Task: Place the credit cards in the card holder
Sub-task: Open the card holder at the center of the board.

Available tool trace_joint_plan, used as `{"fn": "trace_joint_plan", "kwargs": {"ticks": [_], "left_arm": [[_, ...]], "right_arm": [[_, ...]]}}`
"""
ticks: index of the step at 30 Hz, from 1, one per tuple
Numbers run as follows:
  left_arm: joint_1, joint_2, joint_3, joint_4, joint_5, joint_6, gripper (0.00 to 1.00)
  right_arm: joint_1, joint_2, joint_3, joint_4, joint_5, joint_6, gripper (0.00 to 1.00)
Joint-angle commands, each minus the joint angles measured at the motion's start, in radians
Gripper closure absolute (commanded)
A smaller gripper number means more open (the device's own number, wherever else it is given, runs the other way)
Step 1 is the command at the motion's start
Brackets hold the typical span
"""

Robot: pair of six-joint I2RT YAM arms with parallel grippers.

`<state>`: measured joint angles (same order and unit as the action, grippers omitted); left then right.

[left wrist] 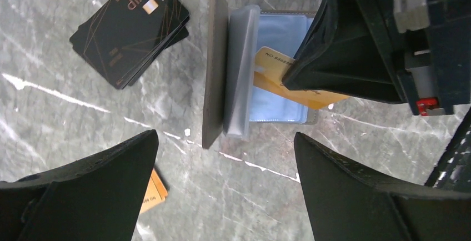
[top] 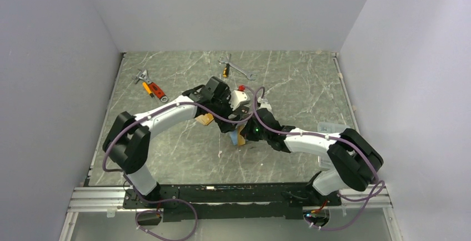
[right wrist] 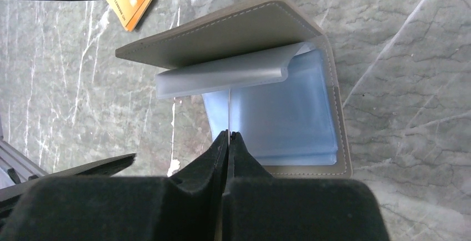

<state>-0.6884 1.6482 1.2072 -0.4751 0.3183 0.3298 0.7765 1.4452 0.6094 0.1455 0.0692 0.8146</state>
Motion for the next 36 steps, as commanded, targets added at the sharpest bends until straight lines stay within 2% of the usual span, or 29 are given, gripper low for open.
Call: {"fn": "trace_joint_plan", "kwargs": {"ticks": [1, 8, 21, 25, 32, 36], "left_arm": [[-0.006, 0.062, 0.058, 0.024, 0.08, 0.101, 0.01], [-0.046, 0.092, 0.057, 0.021, 0.083, 0.158, 0.01], [-0.06, 0.153, 0.047, 0.116, -0.065, 0.127, 0.01], [-0.058, 0.151, 0.044, 0.117, -0.053, 0.114, 0.18], [-0.038, 0.18, 0.078, 0.073, 0.014, 0.08, 0.39], [-0.021, 0.192, 0.086, 0.059, 0.047, 0.046, 0.61]], "right_arm": [[-0.014, -0.04, 0.01, 0.023, 0.021, -0.027, 1.0], [-0.029, -0.054, 0.011, 0.024, 0.013, -0.038, 1.0], [-0.043, -0.082, -0.028, 0.045, 0.001, -0.024, 1.0], [-0.051, -0.092, -0.042, 0.051, -0.001, -0.019, 1.0], [-0.054, -0.09, -0.074, 0.075, -0.008, 0.002, 1.0], [-0.054, -0.099, -0.091, 0.088, -0.012, 0.013, 1.0]]}}
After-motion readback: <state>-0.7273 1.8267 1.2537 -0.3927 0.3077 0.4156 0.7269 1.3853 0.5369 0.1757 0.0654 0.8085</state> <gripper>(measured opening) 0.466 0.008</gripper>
